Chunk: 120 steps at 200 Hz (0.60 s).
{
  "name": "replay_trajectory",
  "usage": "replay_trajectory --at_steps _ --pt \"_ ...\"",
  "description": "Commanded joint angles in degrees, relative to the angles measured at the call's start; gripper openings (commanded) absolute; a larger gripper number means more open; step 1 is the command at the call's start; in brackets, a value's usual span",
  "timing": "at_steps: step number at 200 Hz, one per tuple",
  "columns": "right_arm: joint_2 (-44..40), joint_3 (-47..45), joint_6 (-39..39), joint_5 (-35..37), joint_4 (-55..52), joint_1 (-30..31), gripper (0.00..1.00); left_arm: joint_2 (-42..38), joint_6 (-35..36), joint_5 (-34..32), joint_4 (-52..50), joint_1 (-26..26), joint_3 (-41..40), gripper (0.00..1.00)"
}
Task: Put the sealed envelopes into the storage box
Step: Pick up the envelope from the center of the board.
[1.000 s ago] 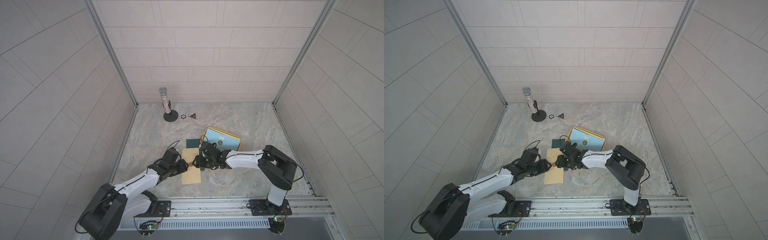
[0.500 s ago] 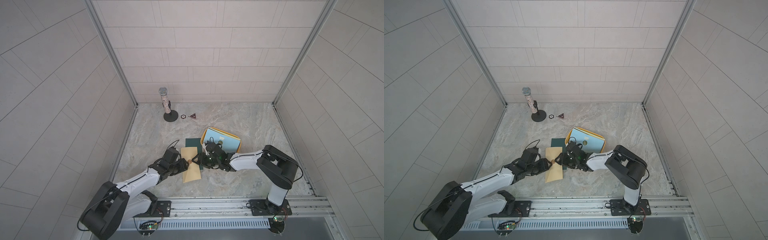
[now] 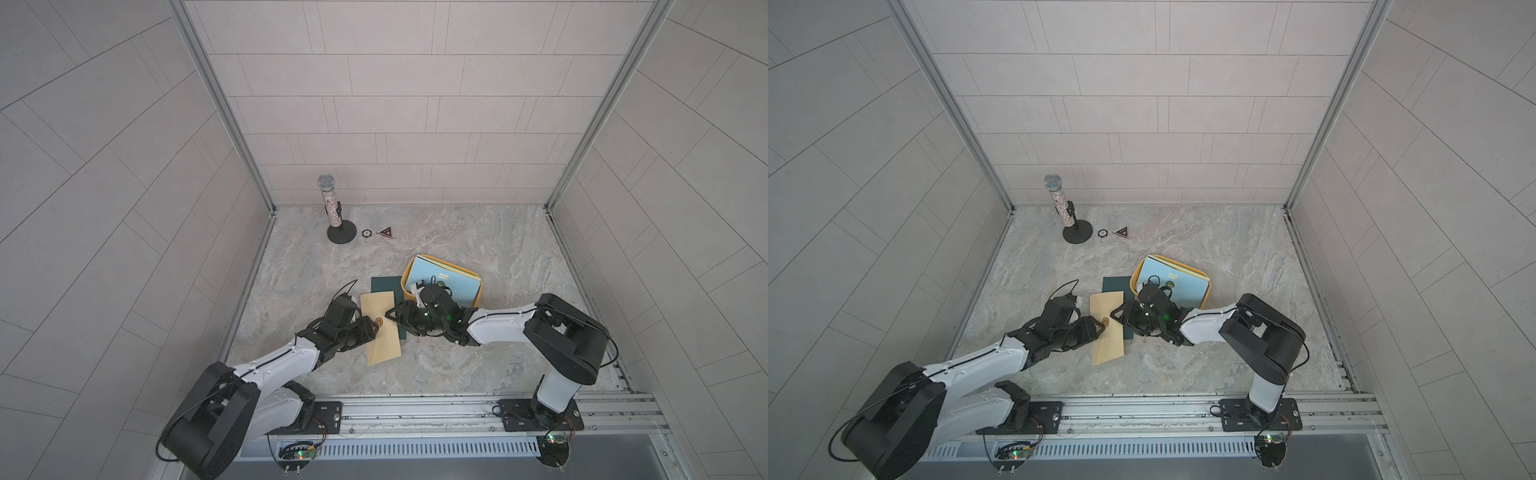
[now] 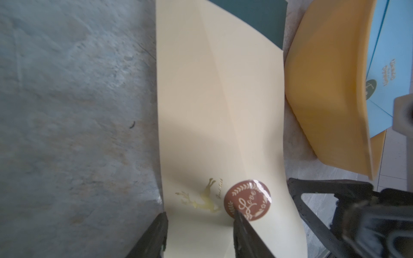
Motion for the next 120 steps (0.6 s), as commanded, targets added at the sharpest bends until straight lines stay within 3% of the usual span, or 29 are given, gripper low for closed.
replay_trajectory --at_steps 1,78,120 --pt "-1.98 0.25 1.4 -5.67 5.88 1.57 0.54 2.88 0.12 1.72 -3.21 -0.49 -2.64 0.53" --pt "-4.02 1.15 1.04 -6.75 6.09 1.57 0.51 5.66 1.27 1.45 -2.25 -0.53 -2.83 0.52" --pt "-4.75 1.95 -3.45 -5.88 -1.1 1.57 0.51 5.34 1.27 1.49 -2.38 -0.47 -2.62 0.52"
